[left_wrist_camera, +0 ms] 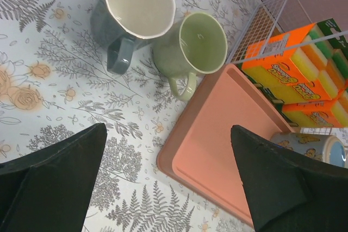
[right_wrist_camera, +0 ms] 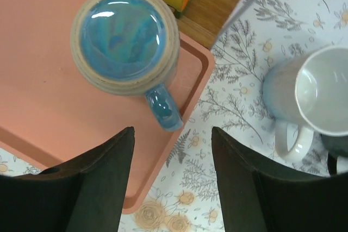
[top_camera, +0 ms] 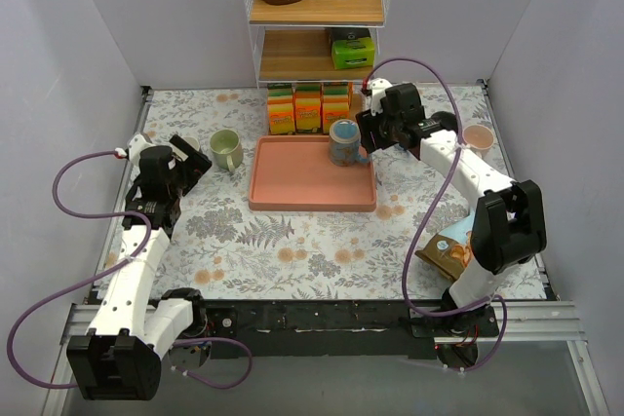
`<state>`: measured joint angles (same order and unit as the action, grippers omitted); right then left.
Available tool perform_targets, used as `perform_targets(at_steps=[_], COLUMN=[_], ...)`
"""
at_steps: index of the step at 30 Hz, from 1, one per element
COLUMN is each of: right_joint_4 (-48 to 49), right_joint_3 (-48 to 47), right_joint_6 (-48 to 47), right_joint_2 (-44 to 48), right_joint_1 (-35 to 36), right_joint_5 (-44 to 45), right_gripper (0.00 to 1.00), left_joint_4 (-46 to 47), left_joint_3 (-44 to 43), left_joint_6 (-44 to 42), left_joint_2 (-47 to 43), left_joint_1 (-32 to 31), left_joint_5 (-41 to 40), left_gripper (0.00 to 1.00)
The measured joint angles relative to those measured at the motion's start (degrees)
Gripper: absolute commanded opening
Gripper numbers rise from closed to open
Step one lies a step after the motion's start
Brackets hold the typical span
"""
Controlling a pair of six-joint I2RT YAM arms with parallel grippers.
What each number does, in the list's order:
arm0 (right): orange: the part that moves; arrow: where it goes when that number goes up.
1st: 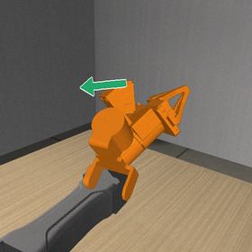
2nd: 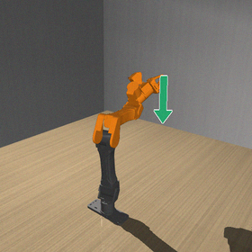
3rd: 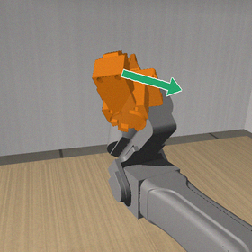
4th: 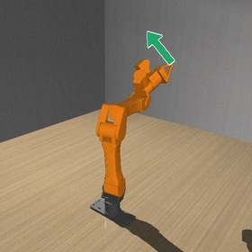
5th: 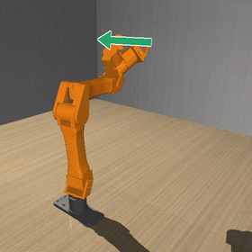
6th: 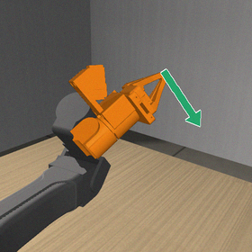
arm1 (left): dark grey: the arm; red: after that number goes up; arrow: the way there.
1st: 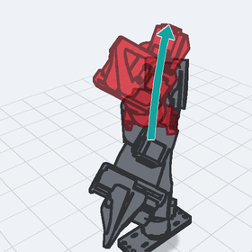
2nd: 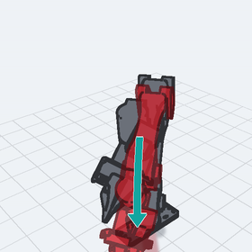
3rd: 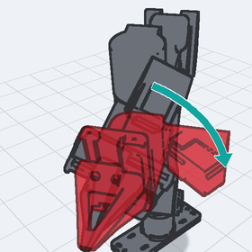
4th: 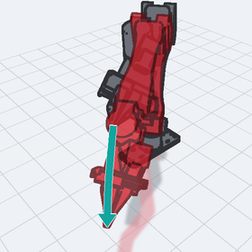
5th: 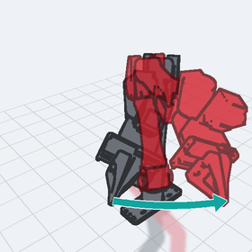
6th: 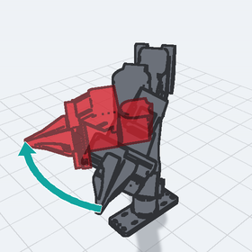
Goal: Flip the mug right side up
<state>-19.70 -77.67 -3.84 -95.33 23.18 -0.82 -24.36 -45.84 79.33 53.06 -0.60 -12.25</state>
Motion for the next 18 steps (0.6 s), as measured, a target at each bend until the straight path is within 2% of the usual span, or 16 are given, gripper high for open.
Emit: perform_targets(at_steps=[8,13,16,17,18], right_joint_4=[1.42,0.37,0.07,0.09,-0.02], right_joint_3=[-2.75,-4.15,-5.05,-5.33,-5.62], right_joint_6=[-6.49,-7.15,-7.17,-7.1,-7.23], right_joint_2=[-7.48,-11.15,-12.04,-12.22,-12.35], right_joint_1=[0.04,0.07,0.07,0.07,0.07], right_joint_5=[-6.38,-7.23,-7.3,-7.32,-7.23], right_gripper=[0.61,0.57,0.43,0.3,0.23], left_joint_4=[-1.86,-2.86,-2.67,-2.56,-2.51], left_joint_3=[-0.5,-4.74,-7.67,-8.46,-9.11], left_joint_6=[1.92,4.11,4.5,4.52,4.57], left_joint_2=[0.07,0.66,0.85,0.85,0.87], left_joint_1=[0.0,0.0,0.0,0.0,0.0], left_joint_5=[3.93,6.01,7.08,7.37,7.63], left_gripper=[0.98,0.98,0.98,0.98,0.98])
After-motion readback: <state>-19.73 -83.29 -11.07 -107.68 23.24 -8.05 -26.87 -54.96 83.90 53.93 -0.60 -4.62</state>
